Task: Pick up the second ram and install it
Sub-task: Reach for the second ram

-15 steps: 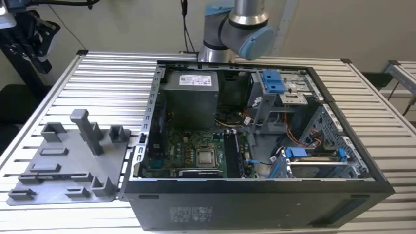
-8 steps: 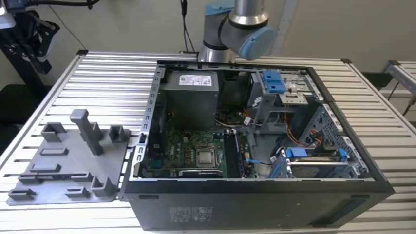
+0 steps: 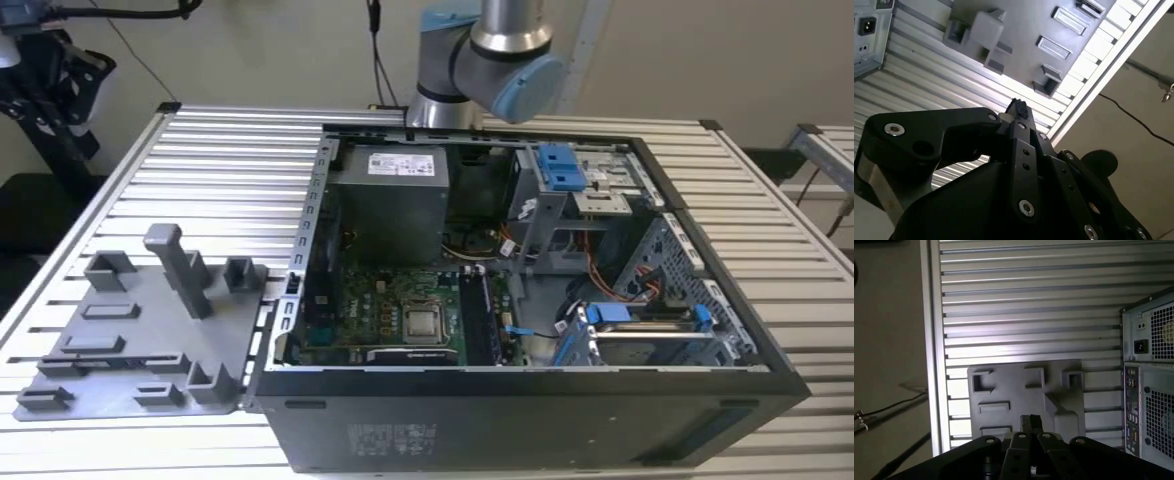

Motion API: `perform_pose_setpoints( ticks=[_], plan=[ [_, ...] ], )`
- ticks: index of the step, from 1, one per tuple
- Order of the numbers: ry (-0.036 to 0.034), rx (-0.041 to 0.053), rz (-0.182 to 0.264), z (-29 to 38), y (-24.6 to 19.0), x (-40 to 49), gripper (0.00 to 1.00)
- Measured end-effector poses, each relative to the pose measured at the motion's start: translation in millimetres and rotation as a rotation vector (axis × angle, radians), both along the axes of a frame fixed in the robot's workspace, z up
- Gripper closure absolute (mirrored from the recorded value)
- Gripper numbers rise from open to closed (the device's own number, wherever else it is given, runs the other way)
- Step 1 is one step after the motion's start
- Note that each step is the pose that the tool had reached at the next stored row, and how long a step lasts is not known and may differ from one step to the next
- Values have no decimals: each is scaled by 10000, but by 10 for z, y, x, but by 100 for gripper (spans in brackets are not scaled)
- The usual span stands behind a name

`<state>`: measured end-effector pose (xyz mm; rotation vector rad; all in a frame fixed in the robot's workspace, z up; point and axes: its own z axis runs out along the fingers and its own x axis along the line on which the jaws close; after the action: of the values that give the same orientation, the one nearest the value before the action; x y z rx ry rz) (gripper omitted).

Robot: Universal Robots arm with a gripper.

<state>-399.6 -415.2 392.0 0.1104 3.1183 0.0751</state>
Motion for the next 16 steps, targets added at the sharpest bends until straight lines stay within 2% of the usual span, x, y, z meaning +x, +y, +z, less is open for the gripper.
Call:
perform_pose_setpoints(
  ticks=[5,16],
  plan=[
    [0,-1,-1,-2,-118,0,89],
    [11,-2,0,-12,-436,1,89]
  ],
)
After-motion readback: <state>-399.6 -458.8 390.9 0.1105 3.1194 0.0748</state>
